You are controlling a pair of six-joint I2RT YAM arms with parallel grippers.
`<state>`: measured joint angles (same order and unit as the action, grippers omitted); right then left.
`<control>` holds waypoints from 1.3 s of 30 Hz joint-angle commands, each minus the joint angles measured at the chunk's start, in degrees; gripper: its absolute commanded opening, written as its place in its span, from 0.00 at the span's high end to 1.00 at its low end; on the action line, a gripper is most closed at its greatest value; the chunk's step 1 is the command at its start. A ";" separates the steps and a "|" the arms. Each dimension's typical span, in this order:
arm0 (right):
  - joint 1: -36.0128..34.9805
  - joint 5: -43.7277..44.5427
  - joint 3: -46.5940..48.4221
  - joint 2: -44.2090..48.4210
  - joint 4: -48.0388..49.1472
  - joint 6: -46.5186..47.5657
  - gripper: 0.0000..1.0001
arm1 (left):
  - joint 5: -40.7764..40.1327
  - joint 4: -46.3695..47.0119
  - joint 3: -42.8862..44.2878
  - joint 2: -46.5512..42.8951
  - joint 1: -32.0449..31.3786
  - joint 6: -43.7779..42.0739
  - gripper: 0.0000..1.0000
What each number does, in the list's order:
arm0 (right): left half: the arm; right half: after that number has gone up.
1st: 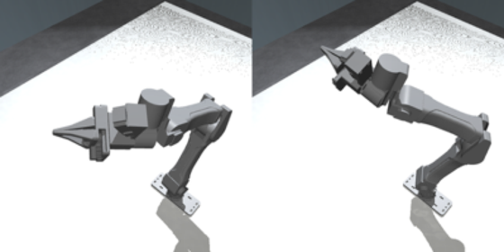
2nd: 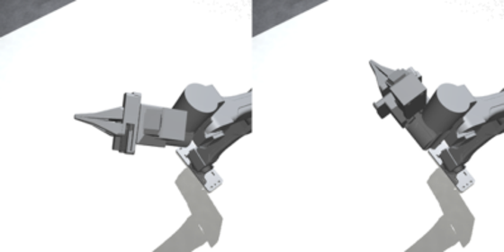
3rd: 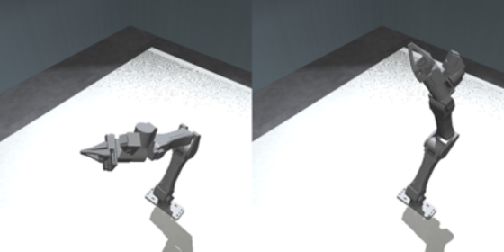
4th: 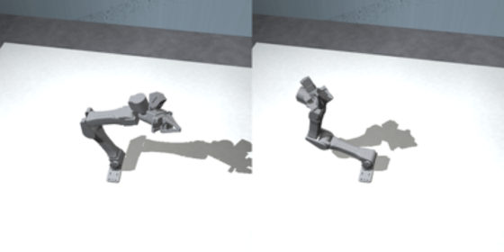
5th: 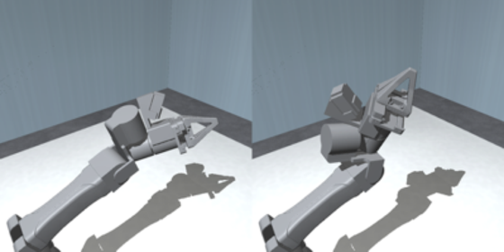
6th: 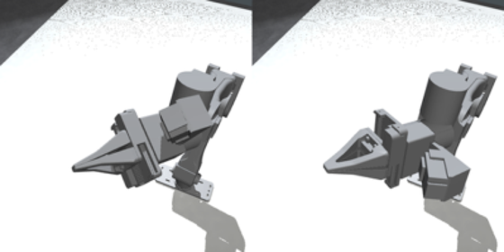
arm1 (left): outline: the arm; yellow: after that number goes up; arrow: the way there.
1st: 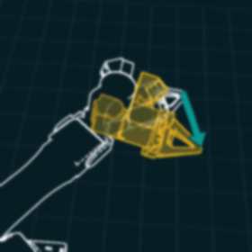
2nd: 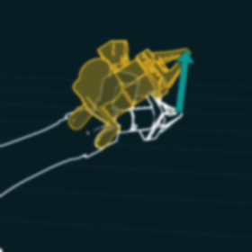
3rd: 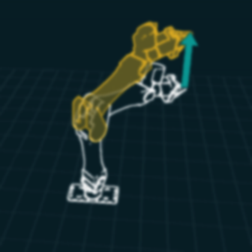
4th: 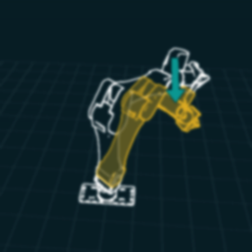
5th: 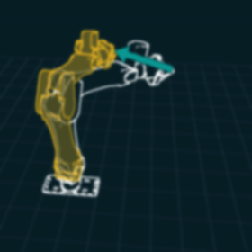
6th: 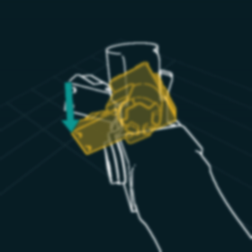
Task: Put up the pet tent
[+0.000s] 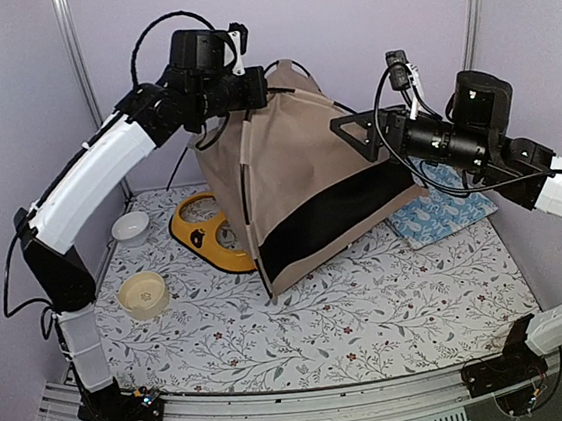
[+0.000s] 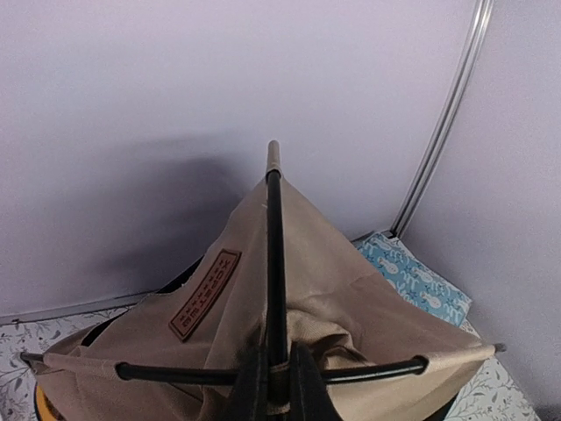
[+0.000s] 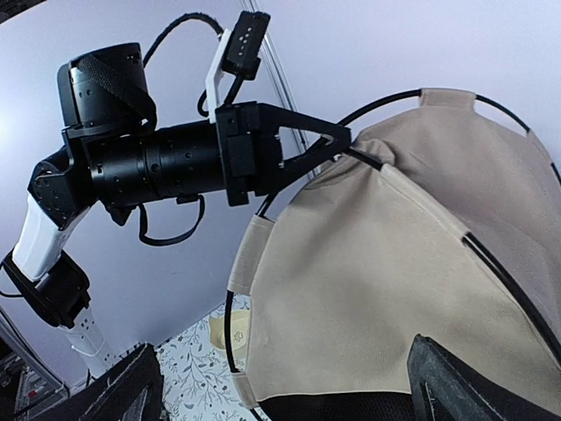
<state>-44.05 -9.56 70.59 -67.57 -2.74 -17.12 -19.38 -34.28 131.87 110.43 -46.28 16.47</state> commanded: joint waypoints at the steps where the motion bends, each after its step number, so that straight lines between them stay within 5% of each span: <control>1: -0.91 -2.17 -0.18 -3.86 -1.80 -4.04 0.01 | -5.86 10.04 2.82 3.28 -2.52 4.60 1.00; 10: -11.81 18.88 -1.78 -12.85 0.04 -7.36 0.01 | -8.13 16.29 2.87 8.26 -3.95 6.34 0.93; 18: -12.53 28.37 -1.72 -17.90 0.72 -8.43 0.01 | -3.21 16.87 1.26 6.48 -3.55 3.88 0.45; 22: -12.50 27.52 0.43 -19.81 0.88 -9.06 0.01 | 0.10 16.73 -2.04 3.11 -2.51 2.25 0.34; 28: -12.39 27.51 -0.09 -22.65 0.70 -11.79 0.01 | 9.10 15.55 -13.18 -5.88 2.53 1.90 0.29; 39: -12.93 22.52 1.28 -28.89 0.93 -14.43 0.04 | 13.16 21.70 -40.80 -22.92 8.00 0.48 0.23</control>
<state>-56.42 14.90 69.91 -94.39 -2.57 -30.06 -9.32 -15.33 97.80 91.18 -39.90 18.39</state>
